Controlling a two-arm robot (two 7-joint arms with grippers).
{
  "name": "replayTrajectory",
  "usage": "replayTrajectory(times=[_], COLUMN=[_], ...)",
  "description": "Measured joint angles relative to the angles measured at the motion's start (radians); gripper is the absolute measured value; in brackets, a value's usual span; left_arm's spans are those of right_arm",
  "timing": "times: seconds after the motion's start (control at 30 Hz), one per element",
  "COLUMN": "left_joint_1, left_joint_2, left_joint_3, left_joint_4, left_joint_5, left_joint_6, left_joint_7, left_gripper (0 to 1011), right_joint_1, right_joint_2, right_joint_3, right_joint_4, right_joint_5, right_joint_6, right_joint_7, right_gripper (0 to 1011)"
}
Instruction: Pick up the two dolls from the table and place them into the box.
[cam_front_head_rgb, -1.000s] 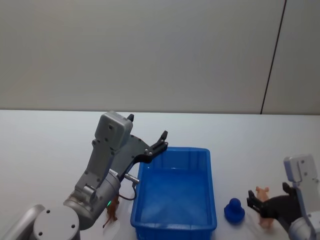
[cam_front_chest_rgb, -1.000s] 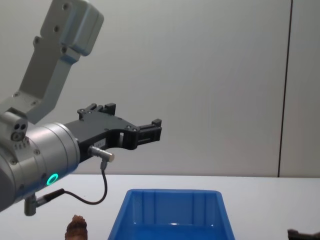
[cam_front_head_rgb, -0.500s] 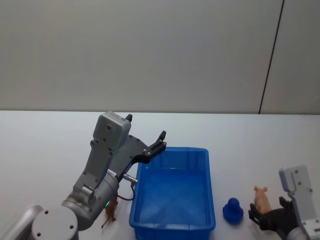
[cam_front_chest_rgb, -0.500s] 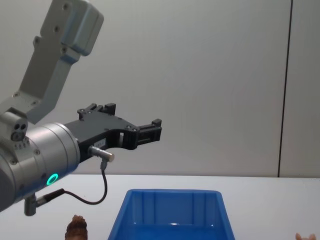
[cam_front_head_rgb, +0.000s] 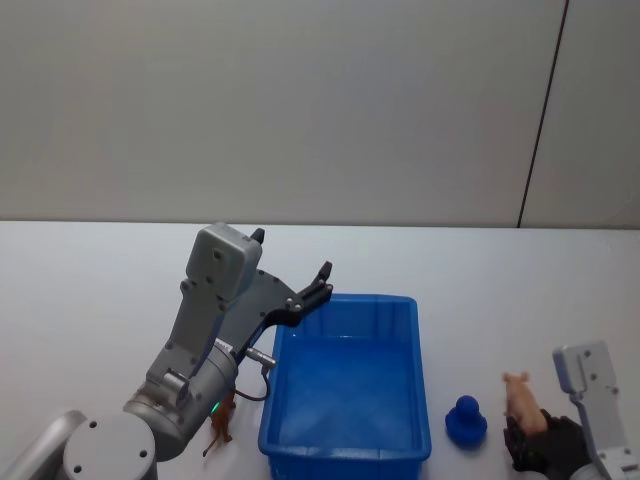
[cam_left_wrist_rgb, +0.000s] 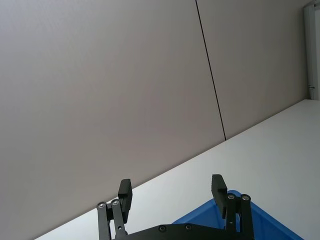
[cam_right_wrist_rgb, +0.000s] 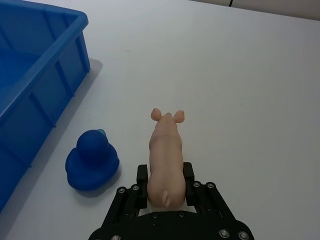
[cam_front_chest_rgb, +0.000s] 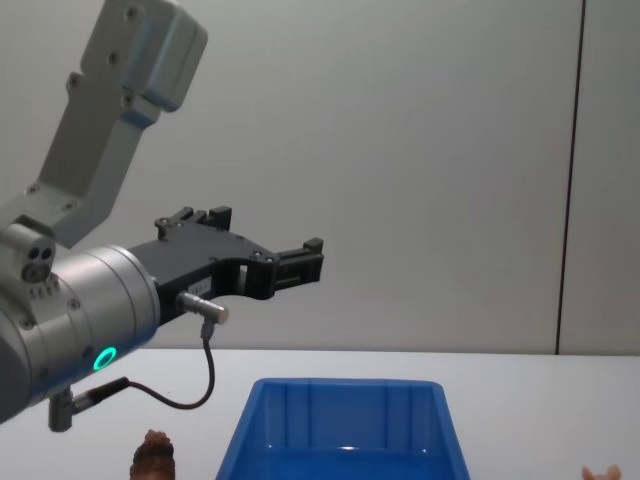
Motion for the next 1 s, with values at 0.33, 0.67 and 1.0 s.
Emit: replayTrajectory(times=[0.33,0.67,1.0], left_joint_1=[0.0,0.0,0.0], left_joint_2=[0.0,0.0,0.0], left_joint_3=[0.0,0.0,0.0], left_joint_4=[0.0,0.0,0.0], left_joint_5=[0.0,0.0,0.0], left_joint_6=[0.0,0.0,0.0], left_joint_7=[0.0,0.0,0.0], left_gripper=[1001,1001,1001], right_joint_1=[-0.004,-0.004,0.017], right_joint_2=[-0.005,-0.006,-0.012], right_joint_3=[-0.002,-0.009,-0.019], right_joint_4=[-0.015,-0.064,-0.094], right_joint_5=[-0.021,-0.065,-0.087], right_joint_6=[-0.037,-0.099,-0.147], right_joint_7=[0.01,0.053,0.151], right_gripper=[383,383,383])
